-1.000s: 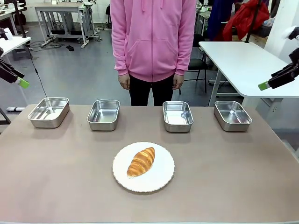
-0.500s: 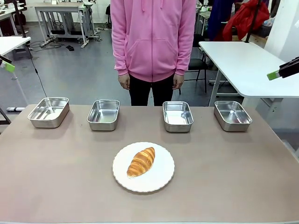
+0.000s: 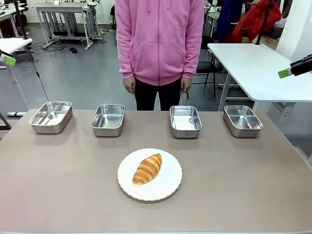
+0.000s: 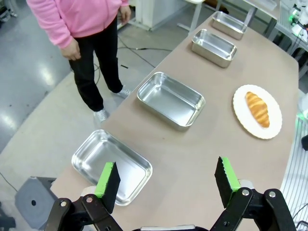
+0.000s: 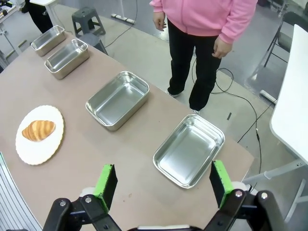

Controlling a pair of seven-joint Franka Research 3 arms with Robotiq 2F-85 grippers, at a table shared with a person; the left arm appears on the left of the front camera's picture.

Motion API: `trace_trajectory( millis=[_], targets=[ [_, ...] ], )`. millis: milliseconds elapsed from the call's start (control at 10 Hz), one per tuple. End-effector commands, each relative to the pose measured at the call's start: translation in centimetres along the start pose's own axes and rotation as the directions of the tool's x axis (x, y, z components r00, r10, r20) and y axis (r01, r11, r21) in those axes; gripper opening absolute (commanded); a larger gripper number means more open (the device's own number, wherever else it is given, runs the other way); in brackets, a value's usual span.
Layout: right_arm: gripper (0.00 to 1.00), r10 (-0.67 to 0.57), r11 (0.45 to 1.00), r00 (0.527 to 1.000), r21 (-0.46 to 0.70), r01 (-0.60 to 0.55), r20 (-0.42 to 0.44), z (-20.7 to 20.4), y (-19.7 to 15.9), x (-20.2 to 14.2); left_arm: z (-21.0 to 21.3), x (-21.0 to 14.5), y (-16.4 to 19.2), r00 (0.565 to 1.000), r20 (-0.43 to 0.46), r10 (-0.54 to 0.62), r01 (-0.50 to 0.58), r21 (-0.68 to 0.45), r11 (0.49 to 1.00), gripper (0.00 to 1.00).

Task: Place the bread in the container.
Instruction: Place the Butter Roll into the Airtight Container indicated by the human.

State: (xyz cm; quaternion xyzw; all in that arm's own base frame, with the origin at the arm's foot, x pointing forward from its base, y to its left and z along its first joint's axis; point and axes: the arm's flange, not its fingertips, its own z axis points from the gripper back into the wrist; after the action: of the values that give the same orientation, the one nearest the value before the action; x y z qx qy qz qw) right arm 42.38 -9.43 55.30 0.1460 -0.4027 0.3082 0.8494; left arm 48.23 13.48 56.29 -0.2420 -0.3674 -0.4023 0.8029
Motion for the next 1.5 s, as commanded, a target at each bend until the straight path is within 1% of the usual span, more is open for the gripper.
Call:
trace_trajectory(
  millis=[0,400,600,1000,1100,1200,1400],
  targets=[
    [1.0,0.024,1.0,0.999,0.016,-0.024,0.024,0.12,-0.54,0.2,-0.02,-0.54,-0.41,1.0,0.025,0.006,-0.006,-0.007,1.0,1.0],
    [1.0,0.012,1.0,0.999,0.019,-0.012,0.034,0.24,-0.6,0.36,-0.21,-0.87,-0.68,1.0,0.008,0.029,-0.029,0.015,0.999,1.0],
    [1.0,0.012,1.0,0.999,0.018,-0.012,0.039,0.37,-0.58,0.42,-0.35,-0.95,-0.76,0.999,0.014,0.041,-0.041,0.018,0.999,1.0],
    [1.0,0.008,1.0,0.999,0.018,-0.009,0.053,0.59,-0.53,0.52,-0.32,-1.06,-1.01,0.999,0.011,0.04,-0.041,0.046,0.998,1.0],
    [1.0,-0.013,1.0,1.0,0.006,0.013,0.023,0.48,-0.02,0.33,-0.36,-1.09,-0.94,0.998,-0.001,0.06,-0.06,0.045,0.997,1.0],
    [1.0,-0.013,1.0,1.0,0.006,0.013,0.023,0.48,-0.02,0.33,-0.11,-1.02,-0.24,1.0,-0.002,0.025,-0.025,0.025,0.999,1.0],
    [1.0,-0.013,1.0,1.0,0.006,0.013,0.023,0.48,-0.02,0.33,-0.11,-1.02,-0.24,1.0,-0.002,0.025,-0.025,0.025,0.999,1.0]
  ],
)
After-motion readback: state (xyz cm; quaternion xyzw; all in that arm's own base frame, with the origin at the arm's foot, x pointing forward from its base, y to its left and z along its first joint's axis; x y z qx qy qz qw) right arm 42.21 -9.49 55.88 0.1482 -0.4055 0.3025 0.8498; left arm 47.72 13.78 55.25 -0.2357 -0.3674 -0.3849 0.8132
